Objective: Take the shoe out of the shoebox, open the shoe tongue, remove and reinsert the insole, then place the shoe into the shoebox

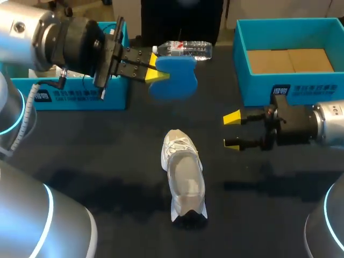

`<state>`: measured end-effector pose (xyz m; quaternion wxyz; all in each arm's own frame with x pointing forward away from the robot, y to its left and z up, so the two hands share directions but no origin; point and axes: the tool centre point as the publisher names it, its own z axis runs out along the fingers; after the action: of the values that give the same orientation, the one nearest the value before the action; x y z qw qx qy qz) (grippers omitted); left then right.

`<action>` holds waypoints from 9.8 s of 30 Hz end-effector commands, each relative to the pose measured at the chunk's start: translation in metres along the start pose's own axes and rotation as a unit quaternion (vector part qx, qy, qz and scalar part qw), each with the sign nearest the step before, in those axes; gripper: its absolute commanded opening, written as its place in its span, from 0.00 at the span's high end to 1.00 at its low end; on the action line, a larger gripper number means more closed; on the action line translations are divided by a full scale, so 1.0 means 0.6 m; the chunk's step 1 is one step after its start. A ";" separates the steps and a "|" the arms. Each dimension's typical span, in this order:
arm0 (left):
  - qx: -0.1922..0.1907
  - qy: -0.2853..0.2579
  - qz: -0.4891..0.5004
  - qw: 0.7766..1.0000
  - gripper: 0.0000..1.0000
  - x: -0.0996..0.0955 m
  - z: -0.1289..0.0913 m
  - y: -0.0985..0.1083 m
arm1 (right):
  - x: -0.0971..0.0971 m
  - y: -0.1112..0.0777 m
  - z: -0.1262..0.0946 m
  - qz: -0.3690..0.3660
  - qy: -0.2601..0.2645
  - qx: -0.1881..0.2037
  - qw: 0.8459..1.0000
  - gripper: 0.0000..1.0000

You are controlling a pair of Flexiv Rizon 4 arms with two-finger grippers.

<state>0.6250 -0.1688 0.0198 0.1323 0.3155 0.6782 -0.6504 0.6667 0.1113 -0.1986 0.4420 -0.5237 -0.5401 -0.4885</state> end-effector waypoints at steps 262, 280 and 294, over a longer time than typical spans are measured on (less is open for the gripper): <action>-0.290 0.290 0.464 0.785 0.00 0.012 -0.072 0.283 | -0.020 0.004 0.154 -0.049 -0.037 0.026 0.998 1.00; -0.246 0.496 0.342 0.759 0.00 -0.104 0.028 0.292 | -0.020 0.004 0.154 -0.049 -0.037 0.026 0.998 1.00; -0.277 0.527 0.317 0.739 0.00 -0.095 0.060 0.291 | -0.020 0.004 0.154 -0.049 -0.037 0.026 0.998 1.00</action>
<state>0.7685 -0.2214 -0.0932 0.1021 0.7392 0.6427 -0.1733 0.6739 0.1995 -0.2224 0.4124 -0.5014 -0.5935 -0.4756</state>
